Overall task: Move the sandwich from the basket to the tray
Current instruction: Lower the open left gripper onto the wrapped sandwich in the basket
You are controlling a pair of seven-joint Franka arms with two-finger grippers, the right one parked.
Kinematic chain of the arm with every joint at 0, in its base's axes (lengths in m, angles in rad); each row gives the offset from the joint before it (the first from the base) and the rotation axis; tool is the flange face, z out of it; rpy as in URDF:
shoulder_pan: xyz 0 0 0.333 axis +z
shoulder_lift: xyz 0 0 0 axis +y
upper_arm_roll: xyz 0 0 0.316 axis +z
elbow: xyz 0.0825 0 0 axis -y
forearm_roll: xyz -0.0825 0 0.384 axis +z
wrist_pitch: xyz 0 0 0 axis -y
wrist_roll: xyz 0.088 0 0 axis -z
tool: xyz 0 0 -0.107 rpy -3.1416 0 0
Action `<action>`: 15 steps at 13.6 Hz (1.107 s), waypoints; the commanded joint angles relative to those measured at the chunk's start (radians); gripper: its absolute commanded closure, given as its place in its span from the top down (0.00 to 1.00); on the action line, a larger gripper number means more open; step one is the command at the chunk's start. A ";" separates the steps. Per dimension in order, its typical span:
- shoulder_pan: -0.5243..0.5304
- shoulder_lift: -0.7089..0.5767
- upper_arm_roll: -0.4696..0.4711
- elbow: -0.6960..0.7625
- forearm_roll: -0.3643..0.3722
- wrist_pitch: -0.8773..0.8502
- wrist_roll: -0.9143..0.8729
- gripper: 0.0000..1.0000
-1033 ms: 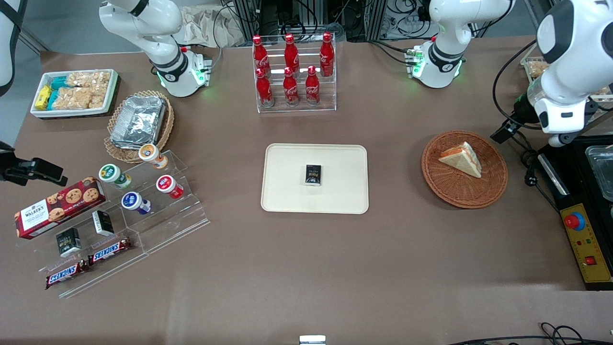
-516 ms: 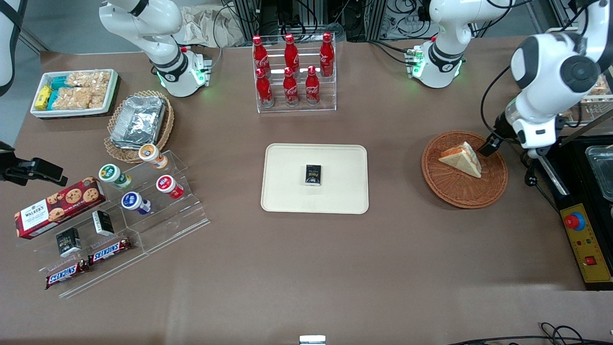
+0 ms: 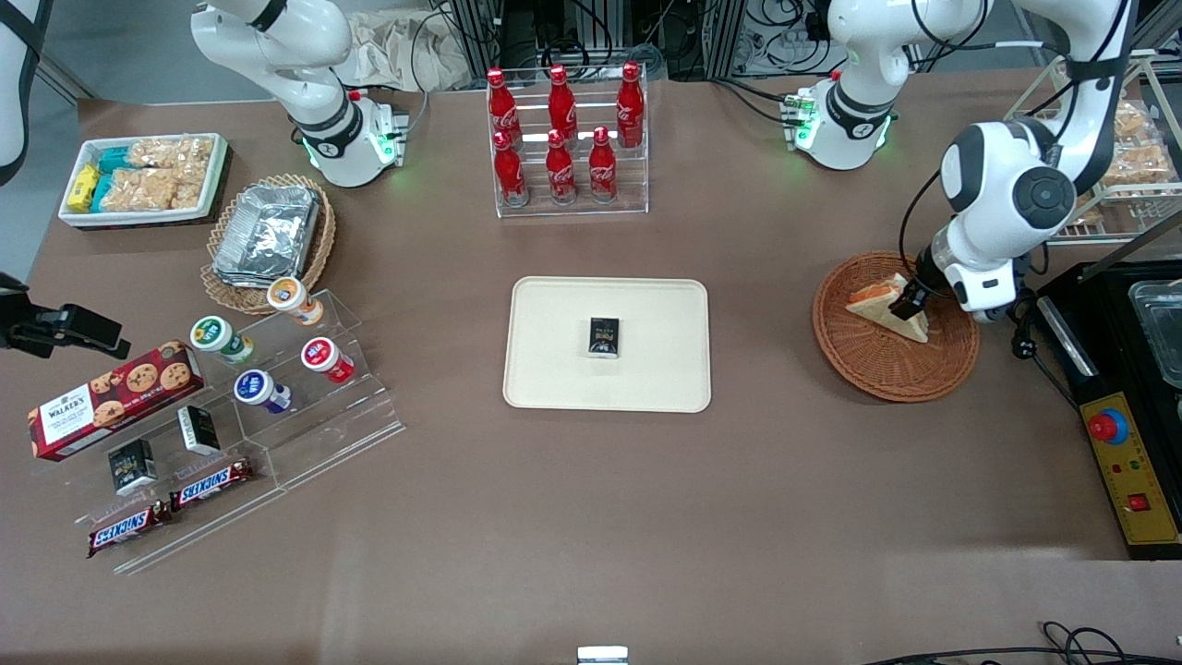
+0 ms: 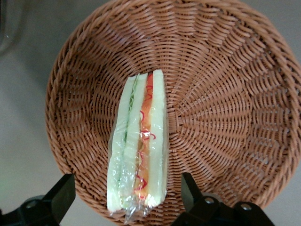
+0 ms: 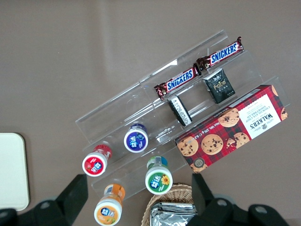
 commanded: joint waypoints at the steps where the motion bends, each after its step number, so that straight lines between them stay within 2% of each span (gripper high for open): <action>1: 0.005 0.015 -0.005 -0.023 -0.003 0.052 -0.019 1.00; 5: 0.005 0.081 -0.003 -0.024 -0.003 0.104 -0.025 1.00; 6: 0.005 0.096 -0.003 -0.023 -0.003 0.112 -0.025 0.96; 7: 0.005 0.112 -0.003 -0.021 -0.005 0.123 -0.035 0.37; 8: 0.005 0.122 -0.003 -0.017 -0.003 0.126 -0.039 0.00; 12: 0.005 0.090 -0.005 -0.012 -0.002 0.111 -0.016 0.00; 15: -0.008 0.000 -0.021 0.017 0.003 -0.010 0.075 0.00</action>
